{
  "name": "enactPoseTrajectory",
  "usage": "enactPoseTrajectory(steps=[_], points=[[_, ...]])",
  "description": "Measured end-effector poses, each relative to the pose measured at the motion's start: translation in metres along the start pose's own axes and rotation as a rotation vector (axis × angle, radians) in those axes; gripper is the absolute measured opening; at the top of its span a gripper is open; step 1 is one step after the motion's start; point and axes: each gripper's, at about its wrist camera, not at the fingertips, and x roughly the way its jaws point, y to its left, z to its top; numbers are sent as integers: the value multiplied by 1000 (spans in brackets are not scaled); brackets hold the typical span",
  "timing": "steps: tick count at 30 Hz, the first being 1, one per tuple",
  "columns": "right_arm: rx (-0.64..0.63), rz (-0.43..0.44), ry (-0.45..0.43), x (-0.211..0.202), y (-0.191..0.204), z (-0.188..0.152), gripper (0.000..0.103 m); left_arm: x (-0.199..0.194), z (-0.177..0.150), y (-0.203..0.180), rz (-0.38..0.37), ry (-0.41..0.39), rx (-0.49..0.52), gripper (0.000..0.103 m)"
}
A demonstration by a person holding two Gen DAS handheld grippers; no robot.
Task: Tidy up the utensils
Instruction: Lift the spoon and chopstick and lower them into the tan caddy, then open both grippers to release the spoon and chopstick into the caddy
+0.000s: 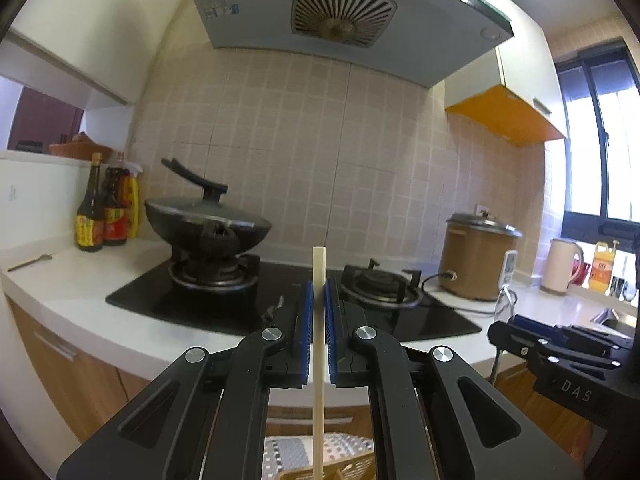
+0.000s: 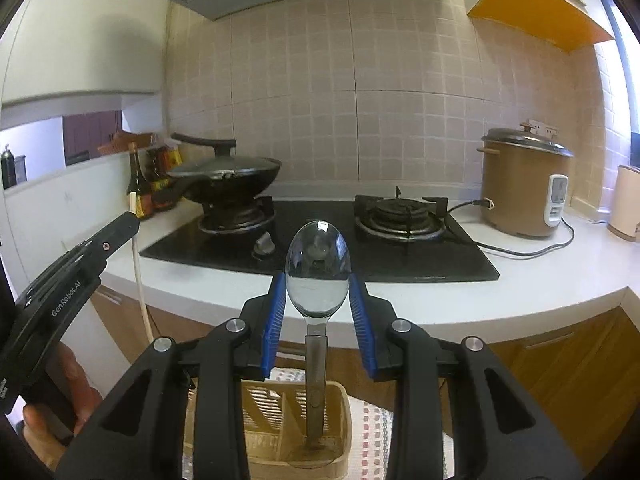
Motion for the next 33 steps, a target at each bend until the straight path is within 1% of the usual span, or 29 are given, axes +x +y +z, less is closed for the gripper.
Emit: enactPoseTrajectory(steps=[4,6,9,11,12,13,15,17,18,21,23,26,27,28,29,33], points=[[-7,-12,1,4,2,-11,29,1,-15,8,20,5,-23,5],[-17,-19,2,6,3,-18,30,2,-21,12,19,21,-37,5],[-22,-21,8,5,3,-28,30,2,-30,16,12,61,-54,5],[-26,-15,20,1,5,-34,30,0,-34,17,13,92,-62,8],[-25,-4,32,-1,5,-37,31,-1,-36,19,13,129,-75,23],[-22,5,42,-3,4,-38,32,-3,-36,21,-2,167,-89,36],[-18,13,51,-12,2,-41,32,-11,-35,26,-15,204,-105,37],[-4,15,53,-23,-3,-42,32,-22,-32,33,-52,251,-133,38],[11,24,55,-31,-7,-41,33,-29,-30,35,-63,259,-144,41],[37,42,61,-51,-13,-42,33,-56,-26,37,-77,270,-149,58],[44,39,76,-65,-15,-45,33,-71,-27,37,-78,320,-135,59],[63,66,148,-80,-15,-56,33,-80,-39,36,-87,436,-119,60],[73,81,178,-85,-14,-62,33,-83,-51,36,-91,498,-113,60],[80,95,196,-88,-13,-67,33,-84,-58,36,-88,529,-107,60],[86,108,216,-91,-12,-73,33,-86,-72,34,-69,585,-87,59],[82,126,299,-101,0,-98,33,-90,-114,35,-37,723,-55,56]])
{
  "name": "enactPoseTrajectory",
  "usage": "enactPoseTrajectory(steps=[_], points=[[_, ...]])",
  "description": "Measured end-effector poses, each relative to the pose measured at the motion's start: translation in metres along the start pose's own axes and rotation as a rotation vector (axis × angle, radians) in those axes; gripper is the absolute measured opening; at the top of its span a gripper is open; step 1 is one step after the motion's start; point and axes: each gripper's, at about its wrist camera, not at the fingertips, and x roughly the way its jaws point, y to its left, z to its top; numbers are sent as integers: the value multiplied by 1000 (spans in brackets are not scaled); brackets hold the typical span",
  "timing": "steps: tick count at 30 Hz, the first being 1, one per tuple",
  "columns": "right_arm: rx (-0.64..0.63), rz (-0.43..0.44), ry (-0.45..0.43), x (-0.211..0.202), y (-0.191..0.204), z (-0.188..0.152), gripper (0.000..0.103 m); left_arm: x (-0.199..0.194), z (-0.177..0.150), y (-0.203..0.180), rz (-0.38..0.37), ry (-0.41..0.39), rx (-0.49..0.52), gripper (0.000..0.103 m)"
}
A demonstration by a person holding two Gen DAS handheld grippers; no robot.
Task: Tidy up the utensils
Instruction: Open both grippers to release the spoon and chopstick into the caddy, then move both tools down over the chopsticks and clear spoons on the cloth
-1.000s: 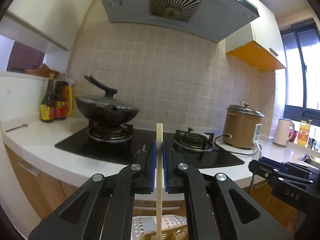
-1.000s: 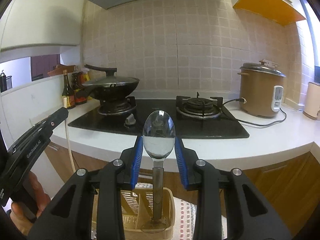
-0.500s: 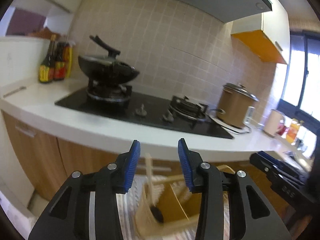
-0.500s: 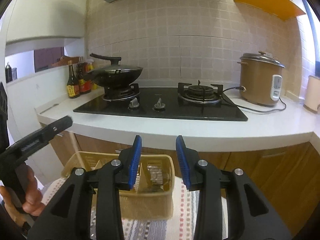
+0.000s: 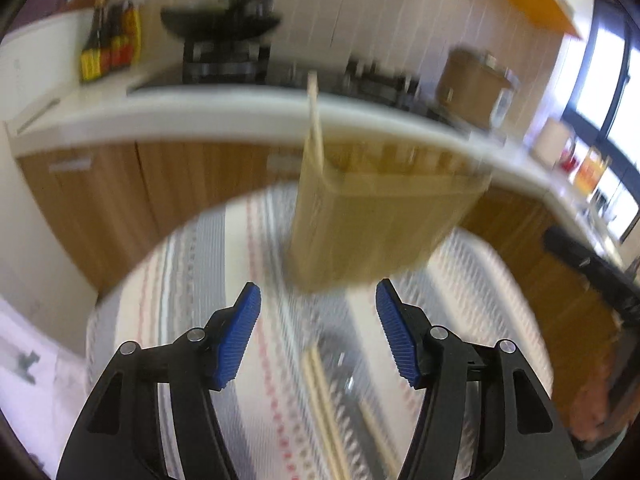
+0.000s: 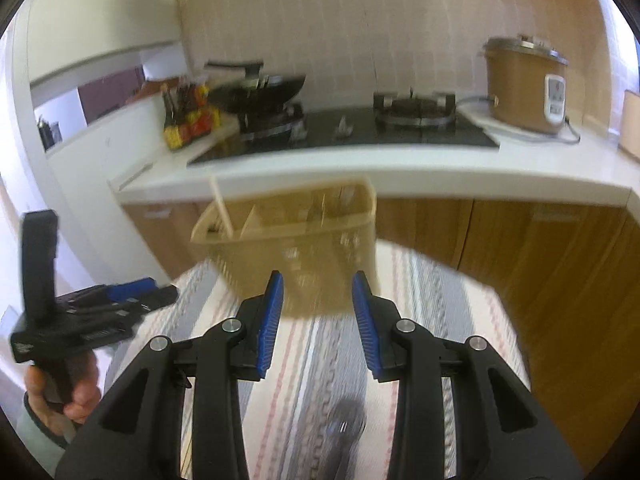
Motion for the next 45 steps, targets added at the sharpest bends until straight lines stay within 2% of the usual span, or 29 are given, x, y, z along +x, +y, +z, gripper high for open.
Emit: enactPoseTrajectory(steps=[4,8,10,12,16,19,22,29,36,41,45], points=[[-17,14,86,3,10,-27,33,22,-34,10,9,114,-5,47],[-36,5,163,11,16,-42,33,32,-55,17,34,166,-1,47],[-27,8,192,15,15,-49,38,36,-63,20,52,196,4,45],[-14,13,217,18,13,-55,48,39,-69,19,66,221,19,42],[-27,19,254,23,15,-62,49,41,-80,22,71,251,36,35],[-45,2,288,28,19,-66,49,42,-78,26,59,259,22,33],[-38,14,325,34,19,-68,49,40,-76,37,8,271,-27,33],[64,51,380,44,3,-73,49,45,-68,52,-90,317,-104,28],[86,54,402,53,0,-70,49,54,-60,43,-103,329,-106,27],[73,59,409,57,4,-69,49,61,-58,18,14,306,6,27],[71,53,414,58,2,-68,49,62,-59,10,71,286,38,23]])
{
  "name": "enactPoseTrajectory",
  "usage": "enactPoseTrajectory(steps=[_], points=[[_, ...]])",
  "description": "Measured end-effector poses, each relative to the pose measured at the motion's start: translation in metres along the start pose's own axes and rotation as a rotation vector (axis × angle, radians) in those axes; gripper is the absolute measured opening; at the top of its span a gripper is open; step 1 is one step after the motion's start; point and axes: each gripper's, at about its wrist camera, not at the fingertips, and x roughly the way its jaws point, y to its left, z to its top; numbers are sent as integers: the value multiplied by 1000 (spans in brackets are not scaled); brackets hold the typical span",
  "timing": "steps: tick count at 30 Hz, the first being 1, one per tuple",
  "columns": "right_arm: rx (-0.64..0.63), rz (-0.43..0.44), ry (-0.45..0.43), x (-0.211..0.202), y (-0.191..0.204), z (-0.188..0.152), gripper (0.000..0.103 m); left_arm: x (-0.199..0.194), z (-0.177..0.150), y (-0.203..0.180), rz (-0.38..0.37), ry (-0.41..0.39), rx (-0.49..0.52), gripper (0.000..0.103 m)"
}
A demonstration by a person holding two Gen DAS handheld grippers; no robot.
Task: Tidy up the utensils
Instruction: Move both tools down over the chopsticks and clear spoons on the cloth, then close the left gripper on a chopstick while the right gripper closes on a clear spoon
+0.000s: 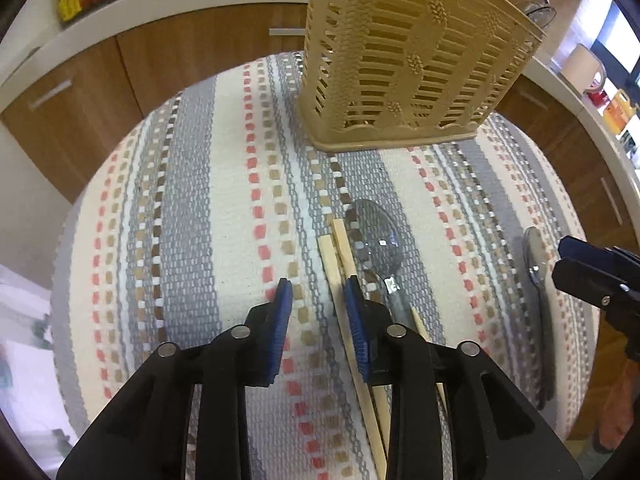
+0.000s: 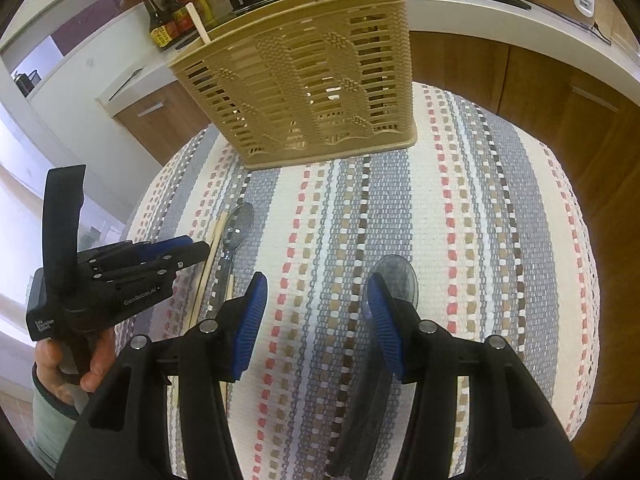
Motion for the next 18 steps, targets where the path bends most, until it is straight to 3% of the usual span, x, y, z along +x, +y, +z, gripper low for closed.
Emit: enactPoseTrajectory(steps=[3,4,7,10,11,12,15,18], points=[[-4,-3,13,1,2,5,49,0,-1,-4,10,-9,34,13],[-12,-4,21,3,6,7,49,-1,-1,-3,14,-7,40,4],[-46,24,85,17,25,16,49,-3,1,14,-49,21,6,2],[-56,43,189,45,47,29,49,-4,2,34,-58,31,-25,0],[-49,47,221,57,52,33,47,-5,2,39,-76,39,-34,0],[-41,46,246,68,56,38,39,-5,2,43,-86,44,-40,0],[-27,83,287,87,63,48,37,-6,3,50,-108,48,-28,0],[-44,51,302,99,75,53,37,-5,3,55,-125,55,-37,0]])
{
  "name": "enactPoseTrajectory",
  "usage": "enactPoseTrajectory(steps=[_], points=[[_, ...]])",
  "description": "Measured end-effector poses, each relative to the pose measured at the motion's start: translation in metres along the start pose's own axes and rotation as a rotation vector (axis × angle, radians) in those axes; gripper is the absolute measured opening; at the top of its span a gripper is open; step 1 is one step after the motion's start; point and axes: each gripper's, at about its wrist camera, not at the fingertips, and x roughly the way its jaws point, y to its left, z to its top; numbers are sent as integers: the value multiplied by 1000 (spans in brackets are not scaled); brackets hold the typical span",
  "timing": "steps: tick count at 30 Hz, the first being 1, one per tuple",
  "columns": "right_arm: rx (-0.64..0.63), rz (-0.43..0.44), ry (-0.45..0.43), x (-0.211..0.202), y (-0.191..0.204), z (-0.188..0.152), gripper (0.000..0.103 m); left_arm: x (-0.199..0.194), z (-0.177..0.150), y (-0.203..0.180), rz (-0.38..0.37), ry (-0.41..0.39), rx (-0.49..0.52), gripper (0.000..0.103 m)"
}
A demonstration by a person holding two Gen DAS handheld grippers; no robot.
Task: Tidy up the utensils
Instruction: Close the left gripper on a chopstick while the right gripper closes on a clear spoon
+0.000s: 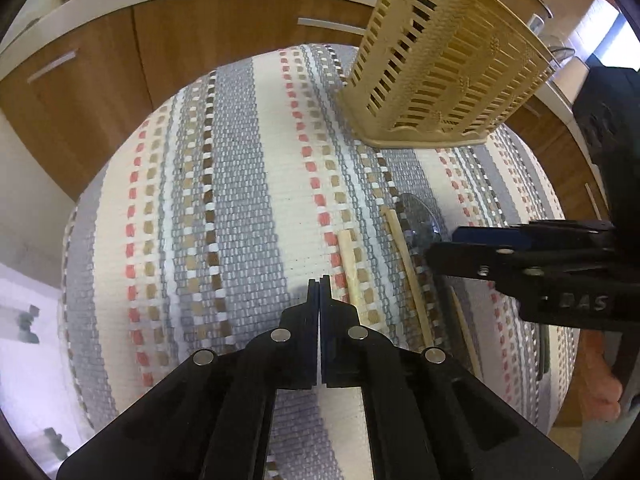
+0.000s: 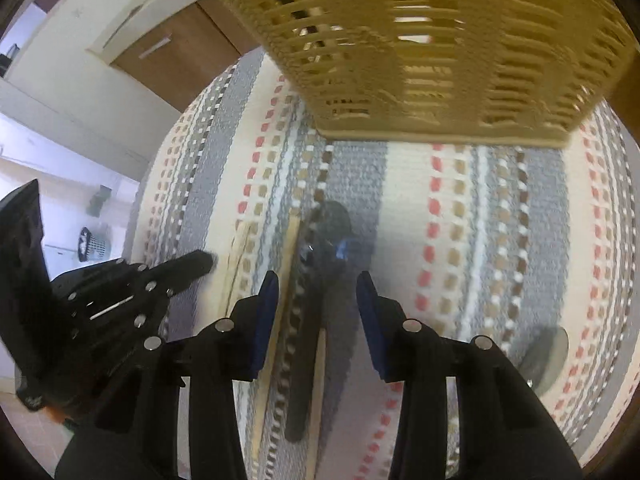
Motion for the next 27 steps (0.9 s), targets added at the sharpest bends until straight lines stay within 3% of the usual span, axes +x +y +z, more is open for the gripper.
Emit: enactPoseTrajectory(steps=[4,5,6,9,11,13,14,17,18,21,22,23,24,25,26,27], points=[[-47,-105,-1,6,16,3,37,-3,4,3,-76,0,-25,0],[-64,-137,-4,8,21,3,32,-4,5,3,-93,2,-30,0],[-84,-188,-9,10,26,3,26,-7,5,3,-97,0,-30,1],[-116,-234,-20,15,35,2,26,-8,7,0,-86,-8,-19,3],[-91,-204,-28,12,31,2,20,-6,8,2,-94,3,-34,3],[-54,-150,-43,-1,24,2,4,-4,10,2,-105,11,-39,3],[-44,-136,-46,-7,20,2,1,-3,11,1,-109,17,-40,3],[-39,-154,-39,-17,11,3,1,6,19,-5,-94,27,-43,12],[-33,-151,-23,-14,6,3,1,8,21,-7,-83,31,-40,19],[-13,-74,6,-8,-3,2,2,15,24,-14,-76,36,-35,37],[-12,-79,12,-6,-4,-2,2,16,24,-18,-70,32,-19,37],[-17,-83,12,-6,-5,-3,2,18,25,-24,-33,32,6,36],[-23,-88,14,-5,-5,-4,2,20,26,-28,5,33,24,27],[-26,-90,18,-4,-4,-6,2,22,26,-32,53,28,43,12],[-26,-89,23,-3,-4,-6,2,24,27,-36,108,24,63,6],[-25,-88,23,-3,-4,-8,2,25,27,-37,105,23,66,5]])
